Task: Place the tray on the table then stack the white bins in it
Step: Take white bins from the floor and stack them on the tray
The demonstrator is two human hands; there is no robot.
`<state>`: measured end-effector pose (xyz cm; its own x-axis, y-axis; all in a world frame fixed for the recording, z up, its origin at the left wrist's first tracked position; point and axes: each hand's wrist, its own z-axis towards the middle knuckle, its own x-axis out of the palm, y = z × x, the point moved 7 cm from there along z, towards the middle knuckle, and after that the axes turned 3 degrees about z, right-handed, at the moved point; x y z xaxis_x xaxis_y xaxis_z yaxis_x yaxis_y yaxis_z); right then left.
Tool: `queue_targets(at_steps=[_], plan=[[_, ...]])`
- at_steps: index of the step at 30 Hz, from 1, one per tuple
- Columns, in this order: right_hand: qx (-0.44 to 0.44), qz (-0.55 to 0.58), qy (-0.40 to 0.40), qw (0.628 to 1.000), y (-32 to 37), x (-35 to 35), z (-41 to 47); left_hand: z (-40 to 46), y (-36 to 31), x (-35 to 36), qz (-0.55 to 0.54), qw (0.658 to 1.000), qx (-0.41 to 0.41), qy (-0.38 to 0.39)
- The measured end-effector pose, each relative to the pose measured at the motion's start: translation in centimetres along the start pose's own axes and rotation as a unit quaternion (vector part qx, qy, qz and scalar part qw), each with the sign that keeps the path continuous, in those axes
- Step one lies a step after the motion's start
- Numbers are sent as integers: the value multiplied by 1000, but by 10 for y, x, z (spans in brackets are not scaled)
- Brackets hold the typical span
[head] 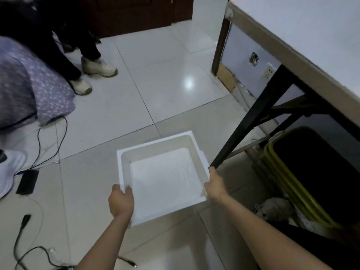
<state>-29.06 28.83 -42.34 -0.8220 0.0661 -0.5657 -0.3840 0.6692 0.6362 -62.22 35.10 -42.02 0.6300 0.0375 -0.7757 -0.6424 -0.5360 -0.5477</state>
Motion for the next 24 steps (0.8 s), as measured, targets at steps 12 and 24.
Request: queue_targets(at_steps=[12,24], plan=[[-115,48,-43,991,173,-91,-93,10,-149,-187,-10,993,119,-23],[-191,92,-172,962,275,-280,-230,-75,-347,-329,-41,965,259,-13]])
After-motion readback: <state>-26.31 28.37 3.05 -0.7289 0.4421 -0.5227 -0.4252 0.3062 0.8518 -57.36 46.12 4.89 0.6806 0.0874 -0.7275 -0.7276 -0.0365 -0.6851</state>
